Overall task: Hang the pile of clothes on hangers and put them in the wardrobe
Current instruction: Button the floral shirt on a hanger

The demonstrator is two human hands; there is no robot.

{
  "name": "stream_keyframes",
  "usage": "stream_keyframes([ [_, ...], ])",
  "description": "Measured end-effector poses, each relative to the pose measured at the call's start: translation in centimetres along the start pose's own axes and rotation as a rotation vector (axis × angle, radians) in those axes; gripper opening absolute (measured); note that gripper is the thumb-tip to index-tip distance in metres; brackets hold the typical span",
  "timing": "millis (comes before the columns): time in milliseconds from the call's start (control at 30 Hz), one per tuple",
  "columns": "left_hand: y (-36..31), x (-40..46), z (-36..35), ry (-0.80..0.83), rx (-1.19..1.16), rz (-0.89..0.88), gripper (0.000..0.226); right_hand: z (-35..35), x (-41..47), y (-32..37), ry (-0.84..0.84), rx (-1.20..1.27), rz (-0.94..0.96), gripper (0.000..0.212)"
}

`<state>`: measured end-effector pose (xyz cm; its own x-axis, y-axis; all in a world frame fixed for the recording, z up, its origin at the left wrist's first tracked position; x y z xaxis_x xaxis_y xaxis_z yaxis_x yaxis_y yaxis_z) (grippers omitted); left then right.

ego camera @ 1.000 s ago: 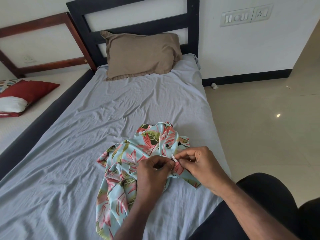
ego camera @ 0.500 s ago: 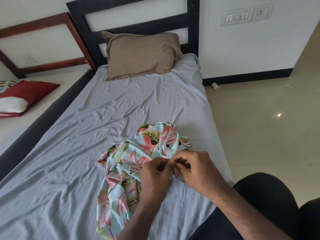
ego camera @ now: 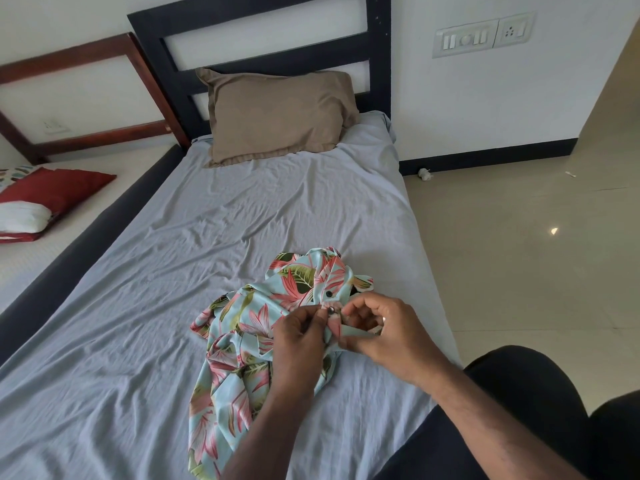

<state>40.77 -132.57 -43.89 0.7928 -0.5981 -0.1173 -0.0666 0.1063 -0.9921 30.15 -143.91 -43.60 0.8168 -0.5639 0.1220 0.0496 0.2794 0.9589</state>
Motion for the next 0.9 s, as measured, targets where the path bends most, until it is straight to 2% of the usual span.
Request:
stream_keyframes([
  [100,-0.5,0.4,0.5,0.02,-0.04,-0.004,0.023,-0.2,-0.1,-0.1,-0.023,-0.157,0.032,0.011],
  [200,-1.1,0.5,1.5,0.087,0.16,-0.183,0.005,0.5,0.0,-0.2,-0.101,-0.114,0.025,0.008],
  [333,0.6,0.6,3.4,0.128,0.473,-0.211,0.041,1.4,0.2,-0.2,-0.204,-0.086,0.004,0.021],
  [433,1.3,0.7,4.9,0.122,0.598,-0.216,0.037,1.8,0.3,-0.6,-0.281,-0.073,-0.01,0.02],
  [500,1.5,1.2,6.4,0.119,0.557,-0.167,0.026,2.1,0.4,-1.1,-0.31,-0.088,-0.018,0.015],
  [633,0.7,2.2,8.7,0.127,0.434,-0.077,0.029,2.4,0.5,-1.5,-0.344,-0.072,-0.051,0.012],
  [700,0.3,2.5,9.3,0.157,0.411,-0.075,0.021,2.5,0.5,-1.8,-0.341,-0.018,-0.089,0.009],
  [800,-0.2,2.0,9.3,0.276,0.258,-0.061,0.017,2.4,0.7,-1.8,-0.28,0.06,-0.127,0.01],
  [900,-0.8,0.8,7.9,0.442,0.226,-0.098,0.037,1.8,0.5,-1.0,-0.167,0.126,-0.145,0.006],
])
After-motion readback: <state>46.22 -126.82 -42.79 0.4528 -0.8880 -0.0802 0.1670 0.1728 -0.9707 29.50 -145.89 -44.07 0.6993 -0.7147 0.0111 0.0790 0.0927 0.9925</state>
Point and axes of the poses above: each hand's wrist, its own x-axis towards the middle knuckle, its own z-axis out of the back of the hand, y = z × x, the point moved 4 cm from there along x, towards the middle knuckle, and after that the axes turned 2 degrees about y, right-handed, at the moved point
